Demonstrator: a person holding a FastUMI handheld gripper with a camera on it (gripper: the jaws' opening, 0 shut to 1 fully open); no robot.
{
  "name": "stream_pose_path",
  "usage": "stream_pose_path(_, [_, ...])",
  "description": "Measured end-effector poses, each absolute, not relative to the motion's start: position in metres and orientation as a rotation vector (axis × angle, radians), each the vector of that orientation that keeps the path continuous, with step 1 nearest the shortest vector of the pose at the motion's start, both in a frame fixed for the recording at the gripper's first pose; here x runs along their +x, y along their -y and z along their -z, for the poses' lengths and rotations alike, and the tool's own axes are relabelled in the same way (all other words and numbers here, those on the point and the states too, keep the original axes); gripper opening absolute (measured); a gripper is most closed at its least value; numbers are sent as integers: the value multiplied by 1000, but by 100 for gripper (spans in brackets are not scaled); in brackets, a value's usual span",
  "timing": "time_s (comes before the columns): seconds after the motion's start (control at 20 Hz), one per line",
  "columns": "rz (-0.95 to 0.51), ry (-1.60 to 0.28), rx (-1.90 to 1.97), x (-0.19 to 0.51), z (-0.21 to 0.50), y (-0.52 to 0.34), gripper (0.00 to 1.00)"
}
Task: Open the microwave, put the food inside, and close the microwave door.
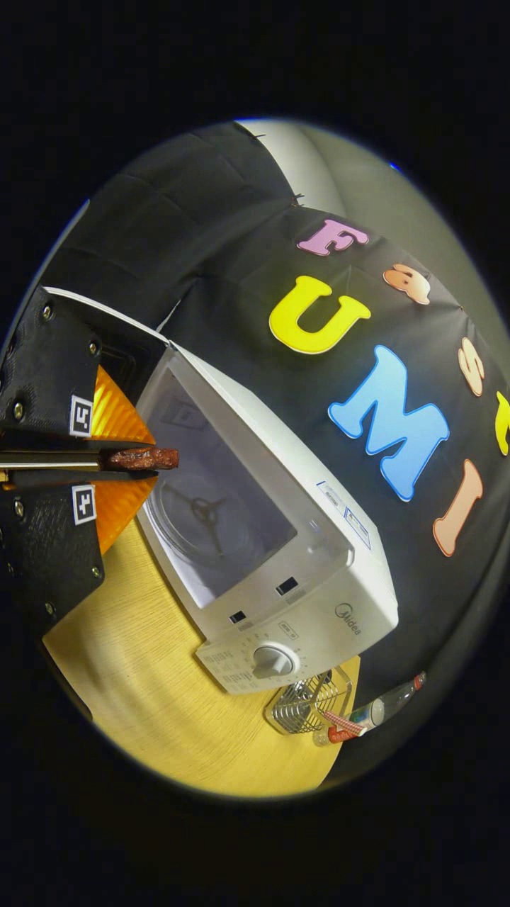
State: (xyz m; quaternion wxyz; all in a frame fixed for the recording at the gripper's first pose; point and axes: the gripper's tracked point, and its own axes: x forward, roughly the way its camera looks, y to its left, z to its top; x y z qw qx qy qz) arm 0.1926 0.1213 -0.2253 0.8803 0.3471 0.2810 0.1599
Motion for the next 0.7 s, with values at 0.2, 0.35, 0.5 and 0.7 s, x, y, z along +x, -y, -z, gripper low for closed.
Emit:
stream_pose_path(0.2, [-315,-565,698,220,239,-128,10])
stream_pose_path(0.35, [-305,-531,667,235,248,-135,10])
stream_pose_path(0.5, [-291,-530,636,246,267,-142,10])
stream_pose_path(0.7, [-276,-551,646,256,287,-149,10])
